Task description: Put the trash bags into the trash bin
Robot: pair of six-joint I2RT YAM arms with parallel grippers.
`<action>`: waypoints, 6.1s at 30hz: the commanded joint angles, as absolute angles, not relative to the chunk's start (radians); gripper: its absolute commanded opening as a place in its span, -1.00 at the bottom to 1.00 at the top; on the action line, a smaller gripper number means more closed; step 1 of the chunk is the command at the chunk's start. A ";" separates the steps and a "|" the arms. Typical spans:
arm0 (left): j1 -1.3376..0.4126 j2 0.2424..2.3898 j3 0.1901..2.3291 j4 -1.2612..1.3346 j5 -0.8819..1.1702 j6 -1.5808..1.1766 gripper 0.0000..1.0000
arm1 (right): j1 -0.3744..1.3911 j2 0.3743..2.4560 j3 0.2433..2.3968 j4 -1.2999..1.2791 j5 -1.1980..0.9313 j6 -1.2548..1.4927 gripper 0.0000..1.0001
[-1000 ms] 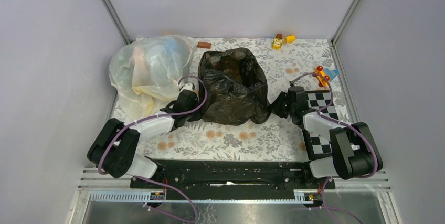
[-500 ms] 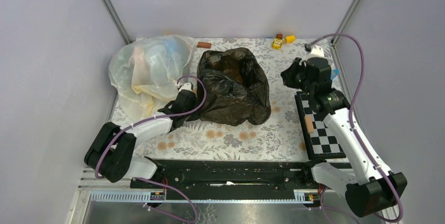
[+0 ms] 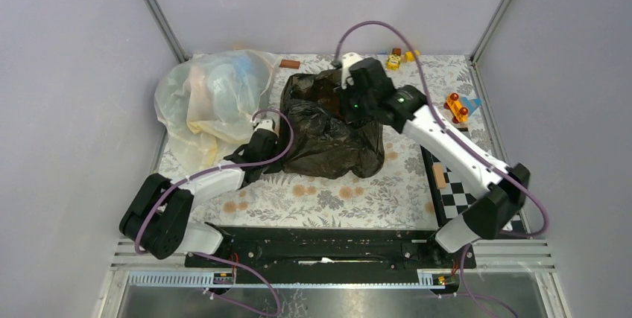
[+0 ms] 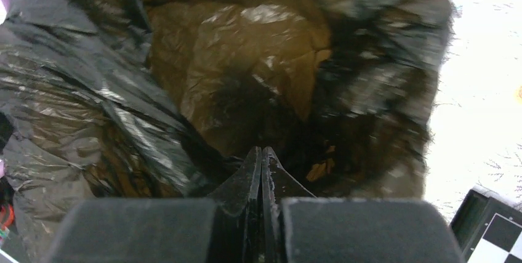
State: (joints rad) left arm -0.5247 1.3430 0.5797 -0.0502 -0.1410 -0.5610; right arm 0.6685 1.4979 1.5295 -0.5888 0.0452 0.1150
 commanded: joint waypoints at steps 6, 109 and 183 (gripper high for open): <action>-0.526 1.358 0.594 -0.021 -0.132 -0.542 -1.00 | 0.751 1.732 1.736 -0.814 0.059 -0.020 -1.00; -0.350 1.776 1.629 -0.186 0.137 -0.480 0.10 | 0.759 2.016 1.499 -0.727 -0.064 -0.034 -1.00; -0.447 1.536 1.418 -0.218 0.063 -0.178 -0.38 | 0.759 1.936 1.597 -0.756 -0.030 0.042 -1.00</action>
